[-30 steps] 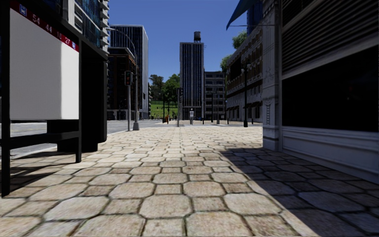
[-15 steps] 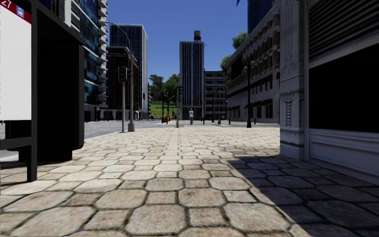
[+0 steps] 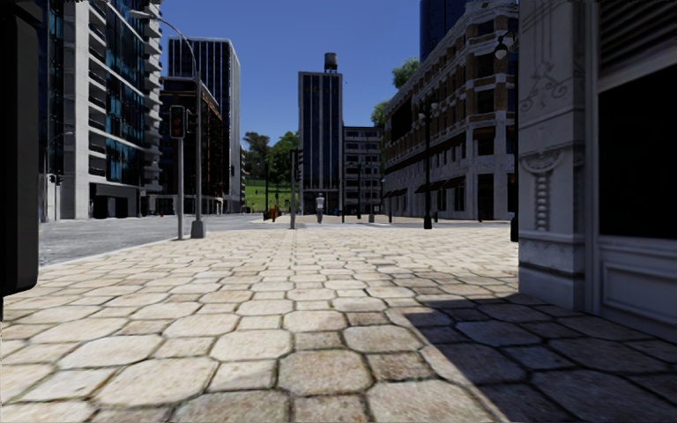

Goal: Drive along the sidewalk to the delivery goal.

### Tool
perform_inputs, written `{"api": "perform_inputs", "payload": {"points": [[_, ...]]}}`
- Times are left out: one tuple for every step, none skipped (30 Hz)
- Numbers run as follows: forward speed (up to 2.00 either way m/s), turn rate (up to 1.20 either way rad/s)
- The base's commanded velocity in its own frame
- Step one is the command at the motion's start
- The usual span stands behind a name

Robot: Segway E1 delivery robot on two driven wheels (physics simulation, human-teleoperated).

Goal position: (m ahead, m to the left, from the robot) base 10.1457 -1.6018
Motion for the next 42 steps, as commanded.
{"api": "perform_inputs", "payload": {"points": [[2.0, -0.33], [2.0, -0.33], [2.0, -0.33], [2.0, -0.33], [2.0, -0.33], [2.0, -0.33], [2.0, -0.33], [2.0, -0.33], [2.0, -0.33], [2.0, -0.33], [2.0, -0.33], [2.0, -0.33], [2.0, -0.33], [2.0, -0.33], [2.0, -0.33], [2.0, -0.33], [2.0, -0.33], [2.0, -0.33], [2.0, -0.33], [2.0, -0.33], [2.0, -0.33], [2.0, -0.33], [2.0, -0.33], [2.0, -0.33], [2.0, -0.33], [2.0, -0.33], [2.0, -0.33], [2.0, -0.17], [2.0, 0.0], [2.0, 0.0], [2.0, 0.0], [2.0, 0.0], [2.0, 0.0], [2.0, 0.0], [2.0, 0.0], [2.0, 0.0], [2.0, 0.0], [2.0, 0.0], [2.0, 0.0], [2.0, 0.0], [2.0, 0.0], [2.0, 0.0]]}}
